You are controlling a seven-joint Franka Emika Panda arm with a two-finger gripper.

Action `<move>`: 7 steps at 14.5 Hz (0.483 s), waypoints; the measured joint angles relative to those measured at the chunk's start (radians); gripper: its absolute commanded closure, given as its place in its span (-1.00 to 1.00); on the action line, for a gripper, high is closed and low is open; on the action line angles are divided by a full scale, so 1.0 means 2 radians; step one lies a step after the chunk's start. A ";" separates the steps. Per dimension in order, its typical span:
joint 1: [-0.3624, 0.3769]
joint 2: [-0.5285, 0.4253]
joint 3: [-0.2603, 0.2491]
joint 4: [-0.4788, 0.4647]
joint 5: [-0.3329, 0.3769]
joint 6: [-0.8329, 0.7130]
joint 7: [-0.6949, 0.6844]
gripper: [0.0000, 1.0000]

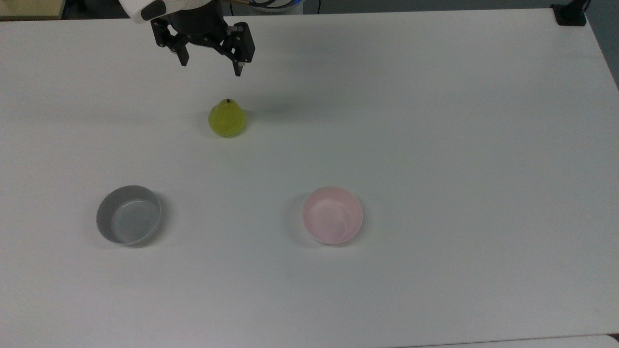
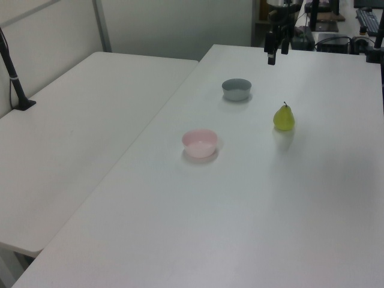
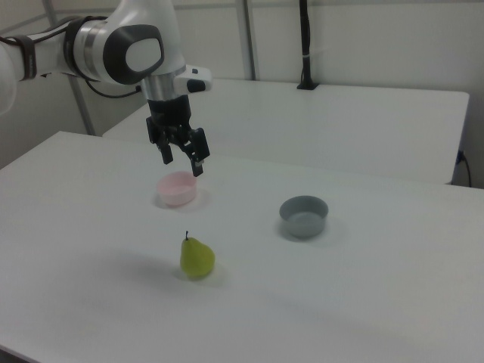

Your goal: Place the pear in the bowl

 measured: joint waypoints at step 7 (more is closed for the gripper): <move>-0.012 0.000 0.000 0.008 0.000 0.000 -0.005 -1.00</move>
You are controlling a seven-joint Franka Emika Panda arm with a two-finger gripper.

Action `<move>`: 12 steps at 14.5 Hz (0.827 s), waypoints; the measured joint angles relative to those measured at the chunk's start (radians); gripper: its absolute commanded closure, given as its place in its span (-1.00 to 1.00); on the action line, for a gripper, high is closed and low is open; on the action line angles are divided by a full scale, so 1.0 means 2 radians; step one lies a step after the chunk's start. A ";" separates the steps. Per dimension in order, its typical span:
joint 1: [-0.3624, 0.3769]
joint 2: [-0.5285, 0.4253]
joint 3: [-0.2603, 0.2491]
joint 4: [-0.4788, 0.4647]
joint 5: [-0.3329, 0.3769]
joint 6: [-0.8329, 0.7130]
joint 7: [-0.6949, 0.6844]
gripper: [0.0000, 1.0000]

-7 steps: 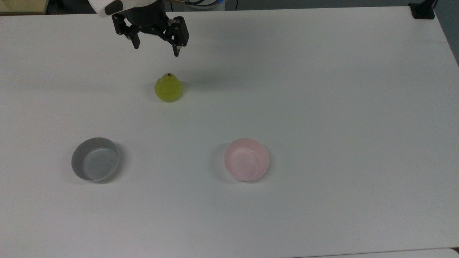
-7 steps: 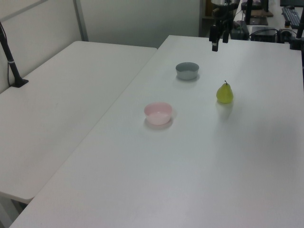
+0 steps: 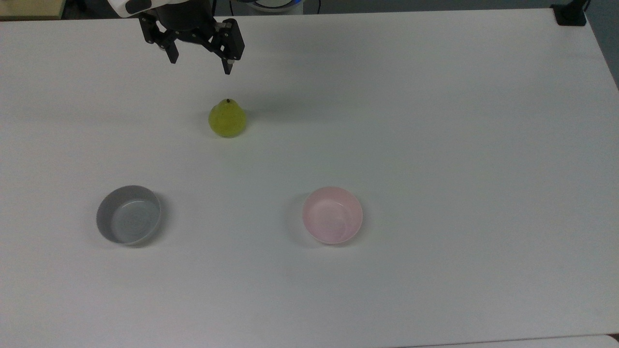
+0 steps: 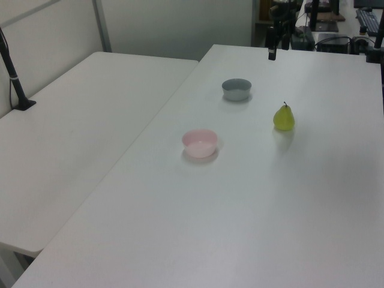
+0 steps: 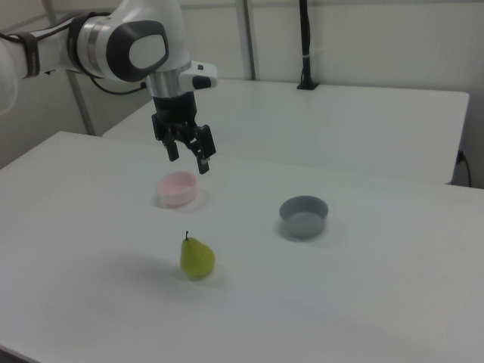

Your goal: Place the pear in the bowl

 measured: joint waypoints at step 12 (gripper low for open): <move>0.000 0.000 0.000 0.001 -0.001 -0.028 -0.028 -1.00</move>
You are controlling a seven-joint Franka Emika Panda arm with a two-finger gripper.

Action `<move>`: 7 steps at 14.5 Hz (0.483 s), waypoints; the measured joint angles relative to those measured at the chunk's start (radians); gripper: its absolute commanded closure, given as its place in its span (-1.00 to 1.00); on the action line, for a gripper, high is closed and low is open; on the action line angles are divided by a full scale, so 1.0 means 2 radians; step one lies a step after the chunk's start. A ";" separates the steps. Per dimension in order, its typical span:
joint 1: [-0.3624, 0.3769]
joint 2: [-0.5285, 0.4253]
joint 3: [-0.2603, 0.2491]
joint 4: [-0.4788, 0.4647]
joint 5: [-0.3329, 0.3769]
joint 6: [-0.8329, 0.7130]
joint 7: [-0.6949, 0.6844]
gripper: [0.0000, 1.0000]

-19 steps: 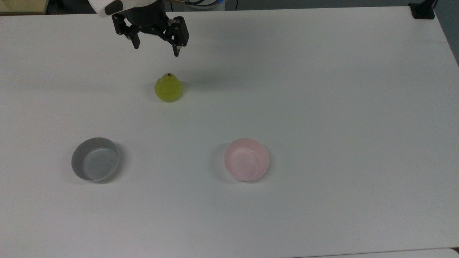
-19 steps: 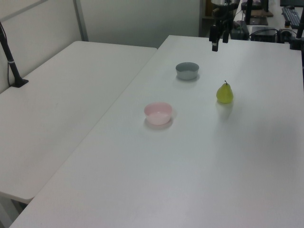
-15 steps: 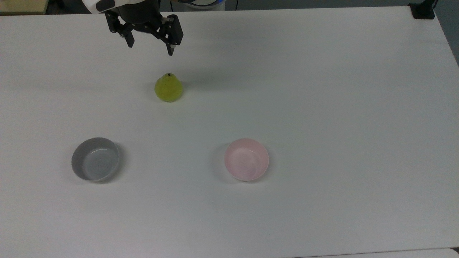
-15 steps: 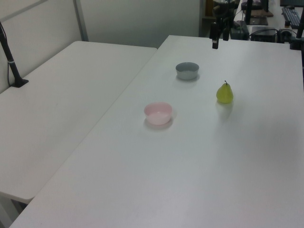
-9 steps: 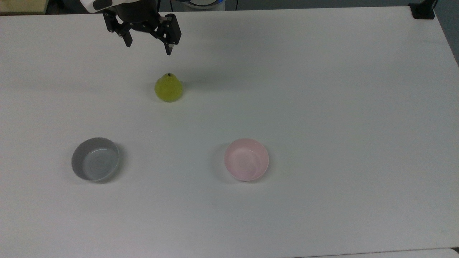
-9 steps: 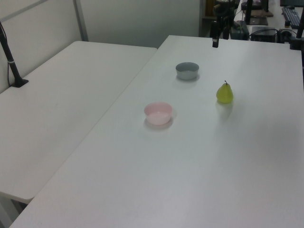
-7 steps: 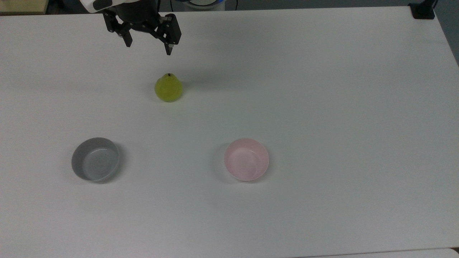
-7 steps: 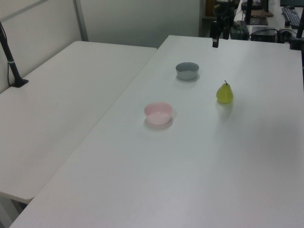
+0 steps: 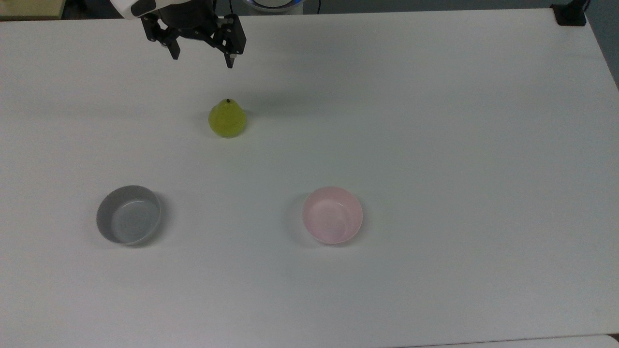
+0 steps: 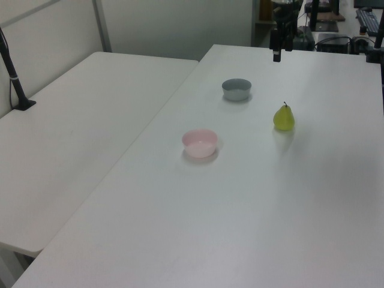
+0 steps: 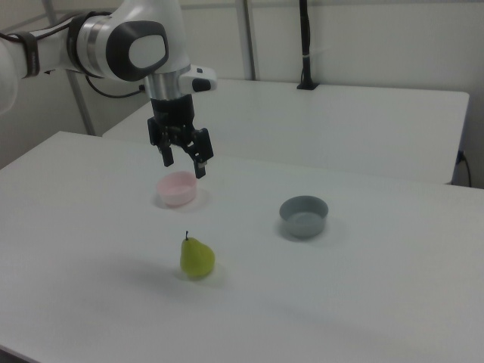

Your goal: Place the pear in the bowl

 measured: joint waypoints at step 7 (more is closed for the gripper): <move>0.000 -0.024 0.000 -0.024 0.000 0.000 -0.067 -1.00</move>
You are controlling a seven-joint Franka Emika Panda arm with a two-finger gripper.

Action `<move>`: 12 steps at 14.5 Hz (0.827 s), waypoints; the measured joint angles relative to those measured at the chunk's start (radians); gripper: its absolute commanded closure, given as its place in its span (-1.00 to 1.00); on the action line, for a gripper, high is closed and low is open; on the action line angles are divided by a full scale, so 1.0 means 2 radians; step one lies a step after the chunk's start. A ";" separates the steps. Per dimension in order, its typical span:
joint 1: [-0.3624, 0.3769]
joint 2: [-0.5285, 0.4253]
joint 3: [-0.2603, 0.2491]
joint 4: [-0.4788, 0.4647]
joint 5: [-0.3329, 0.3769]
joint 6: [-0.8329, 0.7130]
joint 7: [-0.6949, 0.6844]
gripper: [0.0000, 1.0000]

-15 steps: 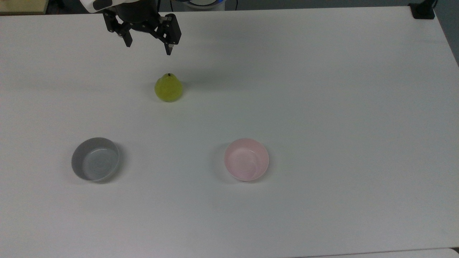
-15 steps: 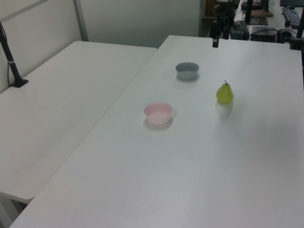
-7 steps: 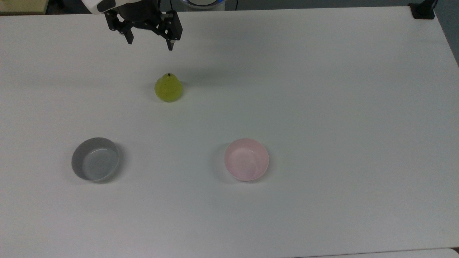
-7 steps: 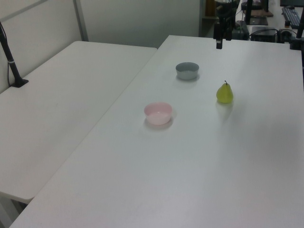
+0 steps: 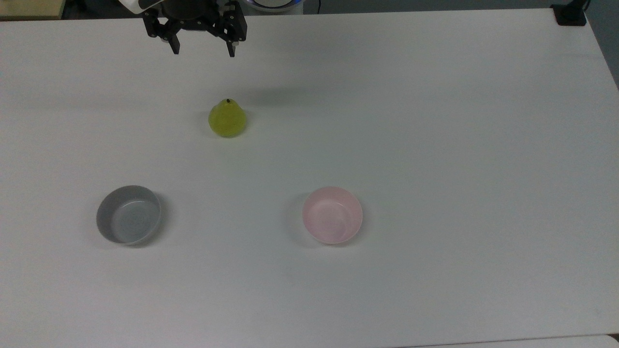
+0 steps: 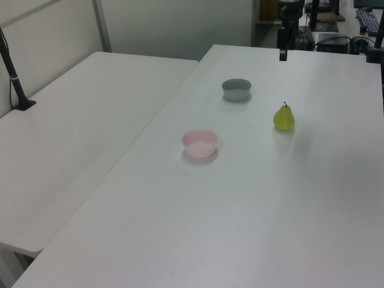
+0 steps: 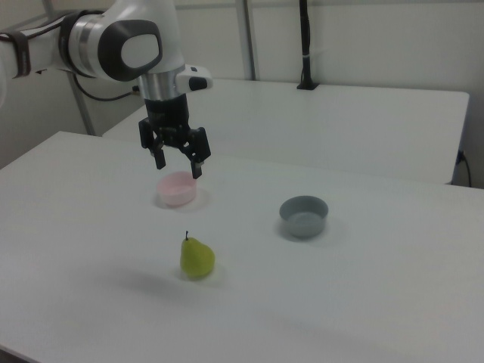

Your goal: Place the pear in the bowl

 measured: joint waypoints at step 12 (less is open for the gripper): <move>0.004 0.017 0.005 -0.191 -0.065 0.204 -0.066 -1.00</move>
